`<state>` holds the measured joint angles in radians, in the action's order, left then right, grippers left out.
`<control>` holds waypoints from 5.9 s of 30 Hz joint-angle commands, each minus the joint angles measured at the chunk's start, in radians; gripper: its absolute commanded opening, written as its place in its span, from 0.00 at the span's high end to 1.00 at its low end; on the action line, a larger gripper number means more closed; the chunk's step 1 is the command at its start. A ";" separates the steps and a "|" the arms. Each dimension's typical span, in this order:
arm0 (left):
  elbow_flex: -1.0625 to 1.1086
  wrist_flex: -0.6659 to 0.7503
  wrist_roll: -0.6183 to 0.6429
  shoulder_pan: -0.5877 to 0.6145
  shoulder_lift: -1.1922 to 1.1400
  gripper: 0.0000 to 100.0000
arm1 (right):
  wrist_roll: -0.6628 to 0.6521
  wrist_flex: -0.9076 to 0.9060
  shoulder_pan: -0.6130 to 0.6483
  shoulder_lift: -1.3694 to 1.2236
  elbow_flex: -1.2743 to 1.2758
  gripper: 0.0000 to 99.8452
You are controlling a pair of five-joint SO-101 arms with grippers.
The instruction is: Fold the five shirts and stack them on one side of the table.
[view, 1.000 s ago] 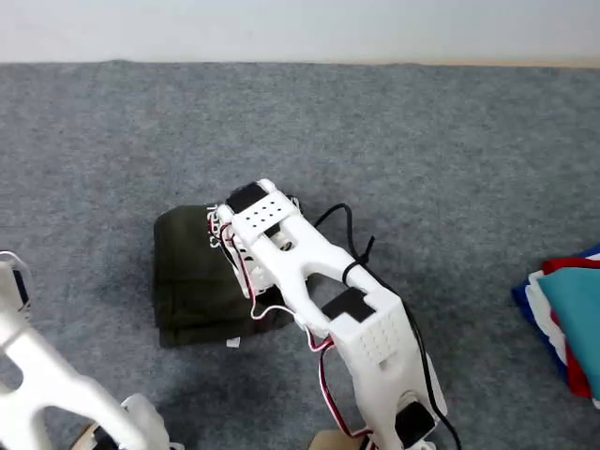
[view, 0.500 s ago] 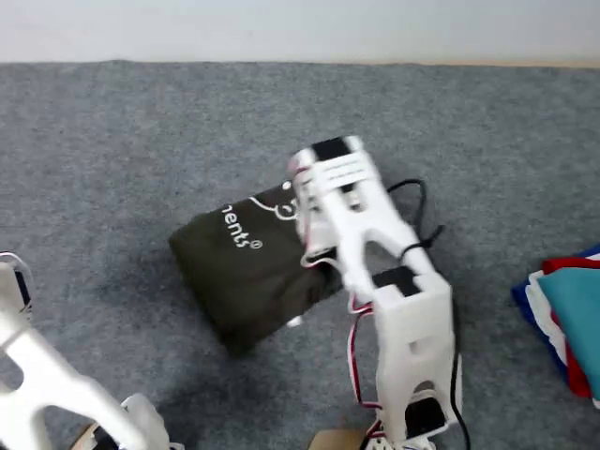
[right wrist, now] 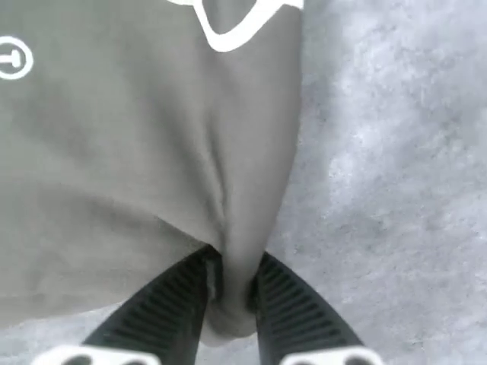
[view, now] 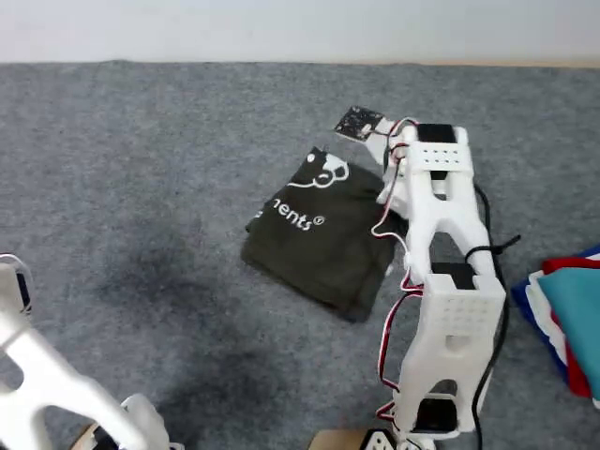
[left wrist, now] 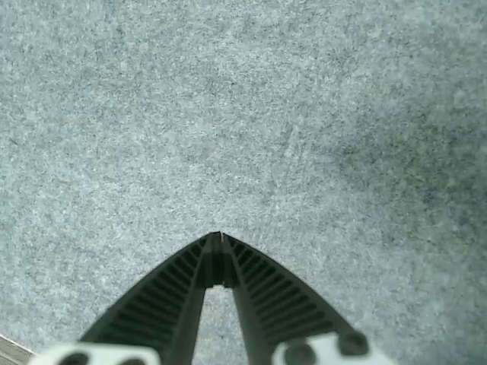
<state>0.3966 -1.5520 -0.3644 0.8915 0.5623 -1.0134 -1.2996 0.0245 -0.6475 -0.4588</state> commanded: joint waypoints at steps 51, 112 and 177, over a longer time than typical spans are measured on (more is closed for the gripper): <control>-0.005 0.014 -0.009 0.003 0.029 1.00 | 0.543 0.390 0.309 -0.127 -0.167 0.99; 0.122 -0.021 -0.041 -0.091 0.021 1.00 | 1.320 -0.467 0.131 0.274 -0.049 0.84; 0.124 0.006 -0.095 -0.100 0.020 1.00 | 1.594 0.340 0.225 0.219 0.517 0.62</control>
<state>0.5255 -1.5658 -0.4503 0.7979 0.5623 0.5715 -0.9851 0.2455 -0.4097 0.1135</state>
